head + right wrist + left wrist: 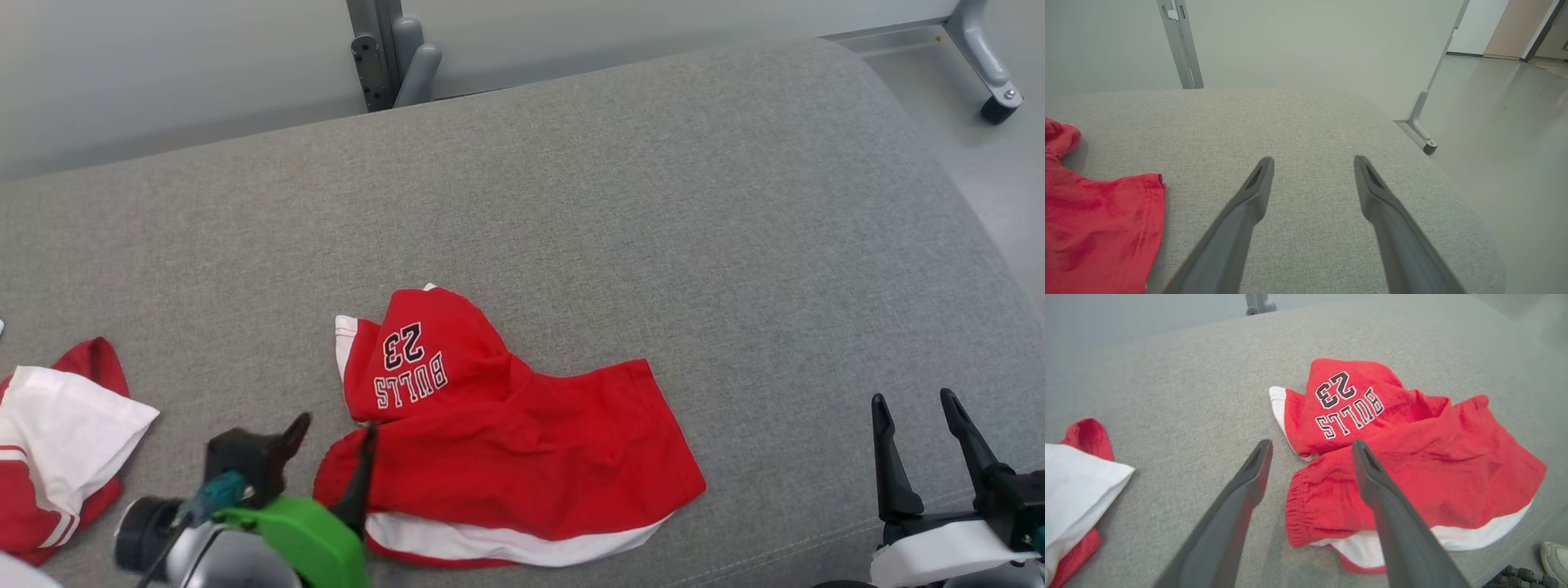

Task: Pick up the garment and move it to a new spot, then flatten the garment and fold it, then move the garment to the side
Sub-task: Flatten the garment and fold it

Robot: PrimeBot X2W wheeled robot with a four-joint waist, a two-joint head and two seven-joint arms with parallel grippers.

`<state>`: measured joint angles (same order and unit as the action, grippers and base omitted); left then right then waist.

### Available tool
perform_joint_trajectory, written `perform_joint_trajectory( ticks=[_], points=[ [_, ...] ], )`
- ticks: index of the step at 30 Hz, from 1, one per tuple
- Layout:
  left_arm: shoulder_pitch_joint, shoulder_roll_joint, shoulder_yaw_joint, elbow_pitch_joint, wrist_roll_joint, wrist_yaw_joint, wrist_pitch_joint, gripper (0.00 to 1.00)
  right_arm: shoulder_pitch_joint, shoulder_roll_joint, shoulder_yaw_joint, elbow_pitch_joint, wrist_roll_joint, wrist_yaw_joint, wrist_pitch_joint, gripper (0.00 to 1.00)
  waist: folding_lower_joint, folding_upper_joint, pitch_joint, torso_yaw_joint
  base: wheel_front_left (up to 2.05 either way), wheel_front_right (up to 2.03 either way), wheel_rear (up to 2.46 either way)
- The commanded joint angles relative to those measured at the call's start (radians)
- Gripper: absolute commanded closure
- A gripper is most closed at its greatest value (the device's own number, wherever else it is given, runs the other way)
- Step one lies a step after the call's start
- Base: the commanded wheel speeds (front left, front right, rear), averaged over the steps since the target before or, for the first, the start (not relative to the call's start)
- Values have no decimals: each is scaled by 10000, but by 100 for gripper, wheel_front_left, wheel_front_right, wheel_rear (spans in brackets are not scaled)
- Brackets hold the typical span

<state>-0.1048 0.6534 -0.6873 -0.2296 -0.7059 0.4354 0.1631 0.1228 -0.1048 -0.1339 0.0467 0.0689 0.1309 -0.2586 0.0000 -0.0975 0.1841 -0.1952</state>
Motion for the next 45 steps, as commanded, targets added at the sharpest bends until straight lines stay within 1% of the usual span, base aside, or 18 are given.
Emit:
perform_joint_trajectory(
  ticks=[1,2,4,7,10,11,13,16,20,23,26,31,32,33,34,38,41,45],
  points=[
    [-483,-175,-267,-186,243,-221,233,0,-15,4,11,6,49,-3,-65,0,0,0,43,-44,0,0,0],
    [-803,-418,-518,-256,323,-399,426,0,-64,-5,45,16,55,-3,-65,0,0,0,70,-81,0,0,0],
    [-1578,-705,-1096,-103,710,-845,943,0,-172,-13,127,31,69,-3,-65,0,0,0,134,-204,0,0,0],
    [-2727,-1592,-1916,388,915,-1580,1591,0,-295,-15,189,35,109,-3,-65,0,0,0,238,-391,0,0,0],
    [-3866,-2463,-2511,1231,1029,-2316,2181,0,-417,13,202,42,120,-3,-65,0,0,0,378,-616,0,0,0],
    [-4293,-2608,-2726,1601,1217,-2559,2390,0,-480,32,258,46,121,-3,-65,0,0,0,445,-726,0,0,0],
    [-4870,-3177,-2930,2315,1050,-2939,2696,0,-549,86,293,53,162,-3,-65,0,0,0,590,-914,0,0,0],
    [-5810,-3690,-3151,3599,1167,-3469,3038,0,-667,159,396,94,196,-3,-65,0,0,0,846,-1185,0,0,0],
    [-6597,-4120,-3566,5286,1202,-4259,3425,0,-808,274,440,183,234,-3,-65,0,0,0,1095,-1570,0,0,0],
    [-6919,-4305,-3700,6167,1075,-4690,3542,0,-849,358,437,232,269,-3,-65,0,0,0,1189,-1784,0,0,0],
    [-7023,-4401,-3838,6876,1054,-4974,3560,0,-862,414,428,265,275,-3,-65,0,0,0,1258,-1901,0,0,0],
    [-7107,-4586,-4125,7835,1000,-5274,3570,0,-881,460,457,314,288,-3,-65,0,0,0,1295,-1959,0,0,0],
    [-7104,-4617,-4184,8013,971,-5317,3605,5,-894,468,451,327,307,-3,-65,0,0,0,1292,-1955,0,0,0],
    [-7110,-4638,-4263,8126,972,-5348,3614,54,-921,475,437,340,322,-3,-65,0,0,0,1293,-1940,0,0,0],
    [-7126,-4666,-4293,8219,962,-5391,3561,100,-950,481,422,348,328,-3,-65,0,0,0,1289,-1920,0,0,0],
    [-7342,-4745,-4369,8432,1196,-5403,3093,100,-973,495,386,357,335,-3,-65,0,0,0,1257,-1789,0,0,0],
    [-7432,-4808,-4366,8691,1383,-5178,2658,100,-989,503,363,375,343,-3,-65,0,0,0,1248,-1690,0,0,0],
    [-7632,-4877,-4258,9022,1677,-4747,1919,100,-996,510,419,392,350,-3,-65,0,0,0,1230,-1598,0,0,0]
  ],
)
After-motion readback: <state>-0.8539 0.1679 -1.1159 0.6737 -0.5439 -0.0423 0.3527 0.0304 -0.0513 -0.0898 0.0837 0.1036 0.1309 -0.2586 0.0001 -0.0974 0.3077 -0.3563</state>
